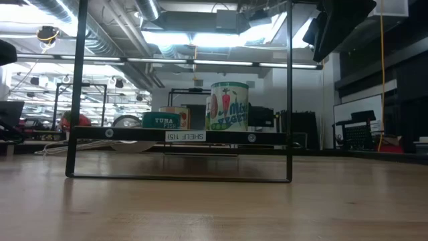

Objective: Pick and place cans onto a shelf
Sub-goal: Put the canned pineapple rings on the shelf

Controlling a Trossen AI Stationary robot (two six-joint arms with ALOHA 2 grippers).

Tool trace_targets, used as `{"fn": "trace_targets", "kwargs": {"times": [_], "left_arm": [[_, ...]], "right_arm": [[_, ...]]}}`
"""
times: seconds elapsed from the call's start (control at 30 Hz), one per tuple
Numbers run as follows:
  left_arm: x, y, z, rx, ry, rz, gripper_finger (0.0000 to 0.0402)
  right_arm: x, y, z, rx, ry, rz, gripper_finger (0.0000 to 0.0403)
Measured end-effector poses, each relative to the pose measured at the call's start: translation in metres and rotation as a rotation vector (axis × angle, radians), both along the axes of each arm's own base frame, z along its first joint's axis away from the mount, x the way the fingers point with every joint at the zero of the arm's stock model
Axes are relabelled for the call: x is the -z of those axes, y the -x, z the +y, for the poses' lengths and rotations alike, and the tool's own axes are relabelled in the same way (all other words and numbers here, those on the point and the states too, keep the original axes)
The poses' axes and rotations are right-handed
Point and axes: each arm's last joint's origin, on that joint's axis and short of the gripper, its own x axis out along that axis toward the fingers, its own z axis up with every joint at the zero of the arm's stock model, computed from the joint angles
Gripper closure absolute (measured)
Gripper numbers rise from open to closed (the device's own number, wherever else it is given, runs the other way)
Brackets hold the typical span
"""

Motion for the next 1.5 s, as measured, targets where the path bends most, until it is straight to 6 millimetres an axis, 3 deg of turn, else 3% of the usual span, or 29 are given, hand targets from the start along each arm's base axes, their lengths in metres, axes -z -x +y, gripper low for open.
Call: {"fn": "trace_targets", "kwargs": {"times": [0.23, 0.5, 0.7, 1.1, 1.5], "left_arm": [[0.009, -0.001, -0.001, 0.000, -0.033, 0.017, 0.0334], [0.010, -0.001, -0.001, -0.002, -0.041, 0.016, 0.0392], [0.004, -0.003, -0.004, 0.002, -0.046, 0.038, 0.0395], [-0.063, -0.010, -0.010, 0.132, 0.000, 0.067, 0.0399], [-0.141, -0.019, 0.032, 0.110, -0.122, 0.012, 0.0399]], "right_arm": [[0.000, 0.000, 0.000, 0.000, 0.000, -0.001, 0.0297], [-0.001, -0.001, 0.000, 0.000, -0.002, -0.007, 0.0297], [-0.001, -0.001, 0.000, 0.000, -0.002, -0.008, 0.0297], [-0.002, -0.002, 0.001, 0.001, -0.006, -0.026, 0.0297], [-0.001, -0.002, 0.001, -0.001, -0.005, -0.025, 0.0297]]}}
